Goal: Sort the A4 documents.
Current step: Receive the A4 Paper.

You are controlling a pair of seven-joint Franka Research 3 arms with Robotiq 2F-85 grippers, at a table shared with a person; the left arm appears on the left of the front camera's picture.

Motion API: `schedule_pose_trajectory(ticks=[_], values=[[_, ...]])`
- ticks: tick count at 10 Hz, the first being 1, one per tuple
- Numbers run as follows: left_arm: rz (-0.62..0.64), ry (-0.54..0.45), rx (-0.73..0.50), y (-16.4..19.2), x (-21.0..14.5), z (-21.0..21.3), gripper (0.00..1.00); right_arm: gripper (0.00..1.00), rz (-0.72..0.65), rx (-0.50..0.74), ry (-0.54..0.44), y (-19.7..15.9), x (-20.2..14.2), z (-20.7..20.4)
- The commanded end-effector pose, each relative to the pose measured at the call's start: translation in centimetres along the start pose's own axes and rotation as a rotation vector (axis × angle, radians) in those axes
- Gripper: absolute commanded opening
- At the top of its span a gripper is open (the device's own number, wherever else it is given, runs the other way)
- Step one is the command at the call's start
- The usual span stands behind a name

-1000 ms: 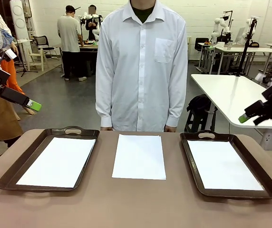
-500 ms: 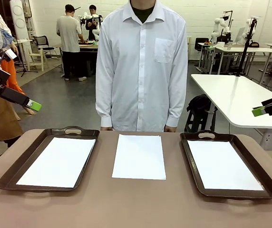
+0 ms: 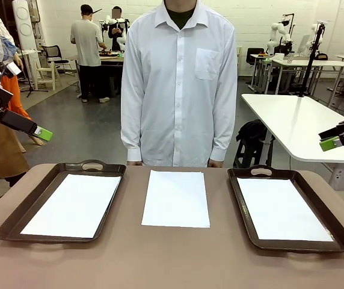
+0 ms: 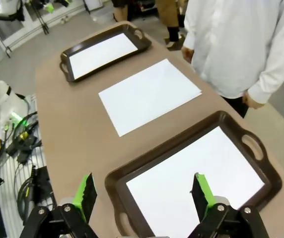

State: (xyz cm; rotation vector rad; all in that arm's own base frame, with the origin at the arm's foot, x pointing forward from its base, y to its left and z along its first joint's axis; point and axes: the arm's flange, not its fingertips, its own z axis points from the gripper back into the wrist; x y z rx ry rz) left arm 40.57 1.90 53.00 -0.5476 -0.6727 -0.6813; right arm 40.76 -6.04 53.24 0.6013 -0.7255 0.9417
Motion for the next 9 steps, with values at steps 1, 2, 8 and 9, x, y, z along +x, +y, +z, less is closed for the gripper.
schedule_pose_trajectory(ticks=[1,2,8,9], values=[[-0.004,0.004,0.0,0.01,-0.05,-0.01,1.0,1.0,0.005,-0.021,0.044,-0.62,0.46,0.49],[-0.004,0.004,0.0,0.01,-0.05,-0.01,1.0,1.0,-0.003,-0.018,0.046,-0.73,0.49,0.36],[-0.004,0.004,0.0,0.01,-0.05,-0.01,1.0,1.0,-0.045,-0.042,0.054,-0.91,0.53,-0.18],[-0.004,0.004,0.0,0.01,-0.05,-0.01,1.0,1.0,-0.083,-0.022,0.052,-1.54,0.23,-0.19]])
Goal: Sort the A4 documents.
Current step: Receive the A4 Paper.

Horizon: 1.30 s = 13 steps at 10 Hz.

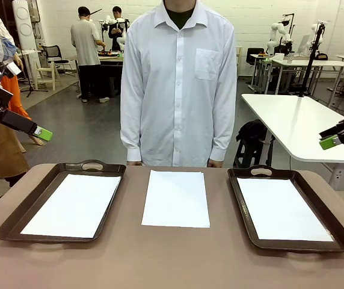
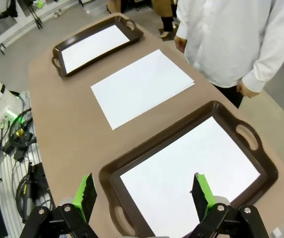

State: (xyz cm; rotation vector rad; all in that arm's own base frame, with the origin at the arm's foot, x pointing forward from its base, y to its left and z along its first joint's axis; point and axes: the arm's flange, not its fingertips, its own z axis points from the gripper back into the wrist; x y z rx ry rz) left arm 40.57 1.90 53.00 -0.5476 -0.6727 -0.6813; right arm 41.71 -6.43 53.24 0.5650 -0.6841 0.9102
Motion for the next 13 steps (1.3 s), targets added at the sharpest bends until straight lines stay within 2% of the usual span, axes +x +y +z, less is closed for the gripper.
schedule_pose_trajectory(ticks=[1,13], values=[[-0.004,0.004,0.0,0.01,-0.05,-0.01,1.0,1.0,0.017,-0.002,-0.003,0.14,0.14,0.16],[-0.004,0.004,0.0,0.01,-0.05,-0.01,1.0,1.0,0.017,-0.002,-0.003,0.14,0.14,0.16]])
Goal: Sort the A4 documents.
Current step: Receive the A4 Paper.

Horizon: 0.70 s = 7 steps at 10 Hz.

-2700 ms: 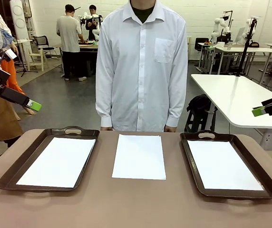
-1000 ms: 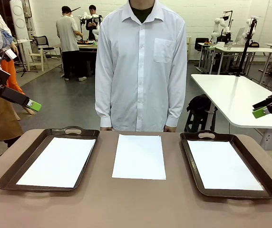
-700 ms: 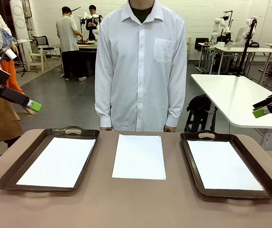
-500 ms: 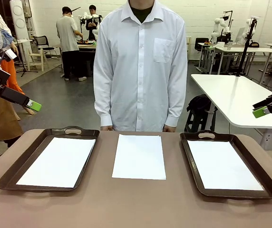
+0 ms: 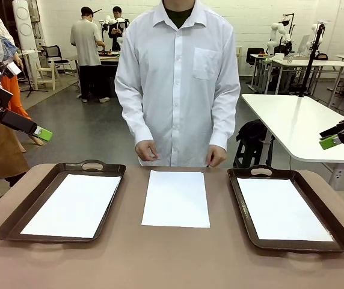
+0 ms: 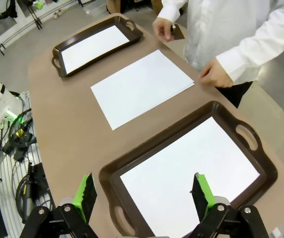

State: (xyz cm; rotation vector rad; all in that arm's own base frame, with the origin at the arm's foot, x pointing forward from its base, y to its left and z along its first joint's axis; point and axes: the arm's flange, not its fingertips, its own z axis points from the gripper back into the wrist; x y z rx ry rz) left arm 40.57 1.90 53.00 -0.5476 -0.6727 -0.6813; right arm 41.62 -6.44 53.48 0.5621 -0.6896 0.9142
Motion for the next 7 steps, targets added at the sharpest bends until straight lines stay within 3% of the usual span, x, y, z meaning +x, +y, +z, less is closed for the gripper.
schedule_pose_trajectory(ticks=[1,7], values=[[-0.004,0.004,0.0,0.01,-0.05,-0.01,1.0,1.0,0.011,0.0,0.0,0.02,0.01,-0.03],[-0.004,0.004,0.0,0.01,-0.05,-0.01,1.0,1.0,0.011,0.0,0.0,0.02,0.01,-0.03]])
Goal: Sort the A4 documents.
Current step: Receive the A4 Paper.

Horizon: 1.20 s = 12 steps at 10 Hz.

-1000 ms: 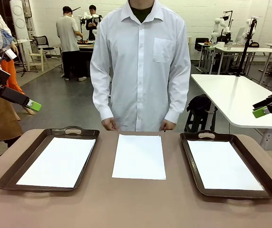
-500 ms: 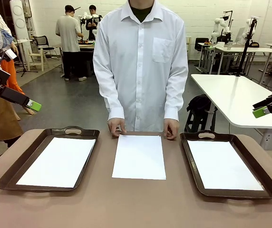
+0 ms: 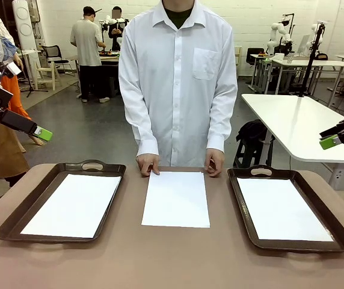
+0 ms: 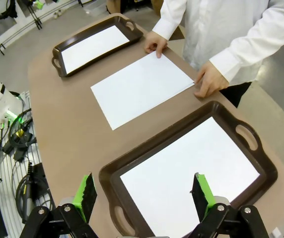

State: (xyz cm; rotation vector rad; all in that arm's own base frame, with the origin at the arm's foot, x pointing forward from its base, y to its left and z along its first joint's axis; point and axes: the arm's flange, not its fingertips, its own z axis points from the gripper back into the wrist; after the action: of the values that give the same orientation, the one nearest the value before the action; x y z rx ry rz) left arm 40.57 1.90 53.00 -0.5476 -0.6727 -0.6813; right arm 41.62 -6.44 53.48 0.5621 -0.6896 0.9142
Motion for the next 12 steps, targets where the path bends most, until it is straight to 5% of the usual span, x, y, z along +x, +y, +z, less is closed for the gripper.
schedule_pose_trajectory(ticks=[1,12], values=[[-0.004,0.004,0.0,0.01,-0.05,-0.01,1.0,1.0,0.011,0.0,0.0,0.02,0.01,-0.03],[-0.004,0.004,0.0,0.01,-0.05,-0.01,1.0,1.0,0.011,0.0,0.0,0.02,0.01,-0.03]])
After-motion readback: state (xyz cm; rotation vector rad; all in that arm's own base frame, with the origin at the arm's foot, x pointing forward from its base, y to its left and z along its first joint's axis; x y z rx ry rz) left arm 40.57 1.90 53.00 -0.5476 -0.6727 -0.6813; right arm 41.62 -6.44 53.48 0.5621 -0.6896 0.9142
